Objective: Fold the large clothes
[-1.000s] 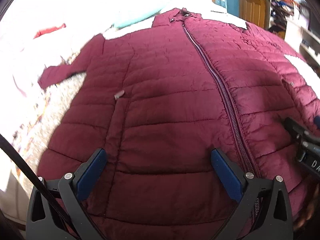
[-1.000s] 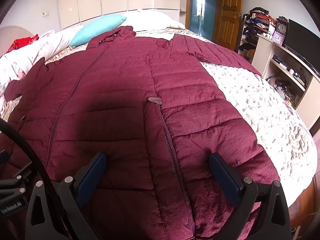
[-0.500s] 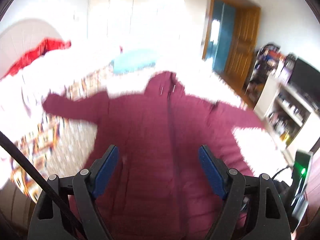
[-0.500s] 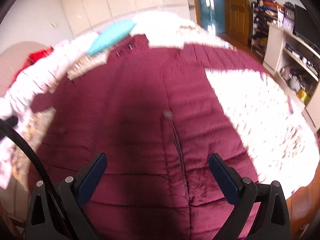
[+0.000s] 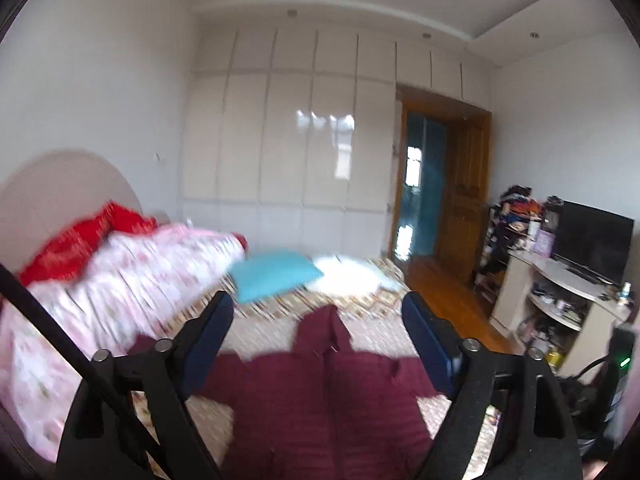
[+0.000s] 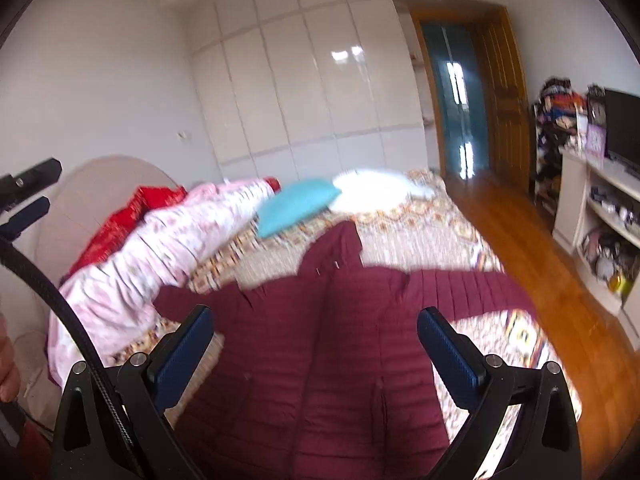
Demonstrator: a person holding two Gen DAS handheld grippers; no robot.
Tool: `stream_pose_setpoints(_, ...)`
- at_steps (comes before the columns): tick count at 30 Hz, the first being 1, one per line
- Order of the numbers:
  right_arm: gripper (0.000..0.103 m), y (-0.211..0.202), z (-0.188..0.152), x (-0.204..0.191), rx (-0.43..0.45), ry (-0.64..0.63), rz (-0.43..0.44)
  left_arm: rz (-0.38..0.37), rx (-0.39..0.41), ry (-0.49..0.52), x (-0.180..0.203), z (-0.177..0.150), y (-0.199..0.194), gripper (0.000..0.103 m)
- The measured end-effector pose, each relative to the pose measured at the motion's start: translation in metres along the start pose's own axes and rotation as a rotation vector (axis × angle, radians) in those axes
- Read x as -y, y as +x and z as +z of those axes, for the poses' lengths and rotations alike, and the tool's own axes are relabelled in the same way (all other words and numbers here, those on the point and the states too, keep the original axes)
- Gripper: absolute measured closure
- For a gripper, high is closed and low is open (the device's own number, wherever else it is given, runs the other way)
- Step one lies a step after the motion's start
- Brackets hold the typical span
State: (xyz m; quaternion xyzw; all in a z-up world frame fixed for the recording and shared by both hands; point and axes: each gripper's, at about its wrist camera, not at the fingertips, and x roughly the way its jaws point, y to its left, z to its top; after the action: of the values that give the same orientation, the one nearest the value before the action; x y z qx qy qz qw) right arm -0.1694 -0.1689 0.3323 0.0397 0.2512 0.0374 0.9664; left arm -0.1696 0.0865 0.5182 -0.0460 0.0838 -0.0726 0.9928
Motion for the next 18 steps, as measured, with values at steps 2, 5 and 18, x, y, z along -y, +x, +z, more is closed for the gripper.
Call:
stream_pose_setpoints(2,0.0,-0.034,0.035,-0.009,0.046,-0.014,0.053,0.042,0.005,0.0,-0.013,0.023,-0.003,0.014)
stream_pose_setpoints(5,0.0,-0.067,0.075,-0.018,0.09,-0.013,0.071,0.035,-0.038,-0.025,-0.036,0.034,-0.001,0.013)
stream_pose_setpoints(18,0.0,0.14,-0.051,0.023,-0.218,-0.085,-0.178,0.055,-0.451,-0.077,-0.086,-0.199,0.195,0.012)
